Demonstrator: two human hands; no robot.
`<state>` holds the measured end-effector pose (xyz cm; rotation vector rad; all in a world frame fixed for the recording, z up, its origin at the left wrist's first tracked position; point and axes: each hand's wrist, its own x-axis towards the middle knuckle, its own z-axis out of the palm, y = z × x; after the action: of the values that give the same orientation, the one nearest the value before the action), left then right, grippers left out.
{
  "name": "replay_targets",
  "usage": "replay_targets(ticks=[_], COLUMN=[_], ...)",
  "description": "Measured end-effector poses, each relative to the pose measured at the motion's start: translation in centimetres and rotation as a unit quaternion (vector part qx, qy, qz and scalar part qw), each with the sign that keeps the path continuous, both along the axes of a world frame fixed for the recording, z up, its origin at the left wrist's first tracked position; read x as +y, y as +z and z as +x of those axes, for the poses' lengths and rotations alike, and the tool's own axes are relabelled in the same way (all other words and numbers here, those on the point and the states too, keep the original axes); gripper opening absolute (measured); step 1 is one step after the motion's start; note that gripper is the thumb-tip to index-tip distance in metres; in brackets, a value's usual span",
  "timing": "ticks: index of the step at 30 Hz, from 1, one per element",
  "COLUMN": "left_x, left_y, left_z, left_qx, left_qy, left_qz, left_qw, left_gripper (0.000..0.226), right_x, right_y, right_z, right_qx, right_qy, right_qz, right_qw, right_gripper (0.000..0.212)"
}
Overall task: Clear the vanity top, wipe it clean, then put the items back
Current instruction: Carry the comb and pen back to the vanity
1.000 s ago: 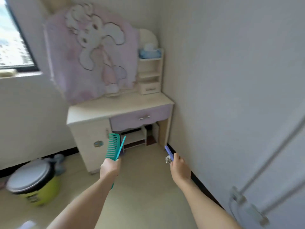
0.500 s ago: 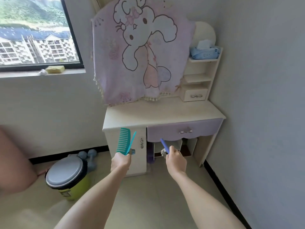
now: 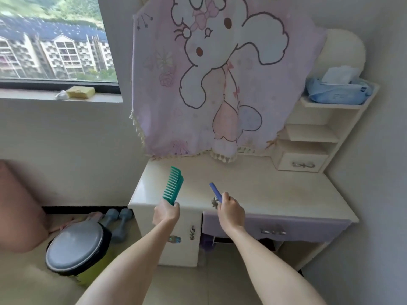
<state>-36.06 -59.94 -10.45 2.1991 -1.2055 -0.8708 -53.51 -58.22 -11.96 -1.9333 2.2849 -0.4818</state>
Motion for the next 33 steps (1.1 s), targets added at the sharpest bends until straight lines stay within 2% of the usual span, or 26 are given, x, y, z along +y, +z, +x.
replay_targets(ticks=[9, 15, 22, 27, 33], left_x=[-15.3, -22.4, -26.1, -27.7, -27.4], left_y=[-3.8, -6.6, -10.6, -12.4, -13.8], left_z=[0.9, 1.0, 0.2, -1.1, -1.6], left_qx=[-0.003, -0.013, -0.027, -0.022, -0.064], left_qy=[-0.036, -0.102, -0.130, -0.109, -0.119], left_qz=[0.045, 0.069, 0.075, 0.058, 0.038], left_qw=[0.998, 0.992, 0.988, 0.992, 0.990], left_gripper=[0.025, 0.027, 0.023, 0.017, 0.029], right_x=[-14.2, -19.9, -22.4, -25.1, -25.9], right_y=[-3.6, -5.5, -8.4, -9.7, -11.3], right_z=[1.2, 2.2, 2.1, 1.6, 1.6], right_qx=[0.003, 0.006, 0.029, 0.062, 0.071], right_qy=[-0.016, -0.037, -0.026, -0.036, 0.013], right_qz=[0.040, 0.080, 0.131, 0.075, 0.061], right_qw=[0.999, 0.996, 0.991, 0.995, 0.995], right_gripper=[0.021, 0.024, 0.028, 0.044, 0.035])
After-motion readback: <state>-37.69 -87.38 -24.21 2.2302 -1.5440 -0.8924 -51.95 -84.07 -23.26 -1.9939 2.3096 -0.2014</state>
